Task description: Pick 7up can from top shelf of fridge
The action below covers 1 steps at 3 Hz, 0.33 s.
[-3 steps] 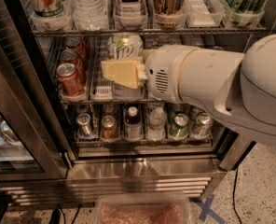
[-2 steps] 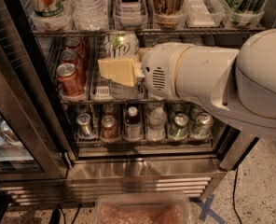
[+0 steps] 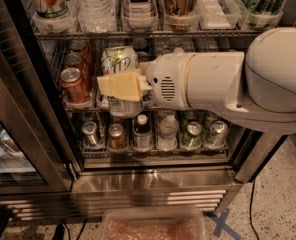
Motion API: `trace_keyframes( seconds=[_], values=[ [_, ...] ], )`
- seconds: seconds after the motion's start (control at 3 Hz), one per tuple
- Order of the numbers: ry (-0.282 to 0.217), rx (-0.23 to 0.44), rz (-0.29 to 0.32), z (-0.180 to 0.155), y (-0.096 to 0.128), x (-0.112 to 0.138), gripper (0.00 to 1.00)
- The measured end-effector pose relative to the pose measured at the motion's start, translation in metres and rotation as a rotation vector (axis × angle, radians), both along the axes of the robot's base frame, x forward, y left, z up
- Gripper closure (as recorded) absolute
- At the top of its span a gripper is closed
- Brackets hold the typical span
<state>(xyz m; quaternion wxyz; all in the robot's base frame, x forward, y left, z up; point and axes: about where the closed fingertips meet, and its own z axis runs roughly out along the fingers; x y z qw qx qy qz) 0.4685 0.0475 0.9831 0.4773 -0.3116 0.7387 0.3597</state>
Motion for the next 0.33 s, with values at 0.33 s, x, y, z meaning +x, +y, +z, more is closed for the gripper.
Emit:
trace_keyframes(
  seconds=[0.33],
  values=[
    [0.0,0.0,0.0,0.0,0.0,0.0,1.0]
  ],
)
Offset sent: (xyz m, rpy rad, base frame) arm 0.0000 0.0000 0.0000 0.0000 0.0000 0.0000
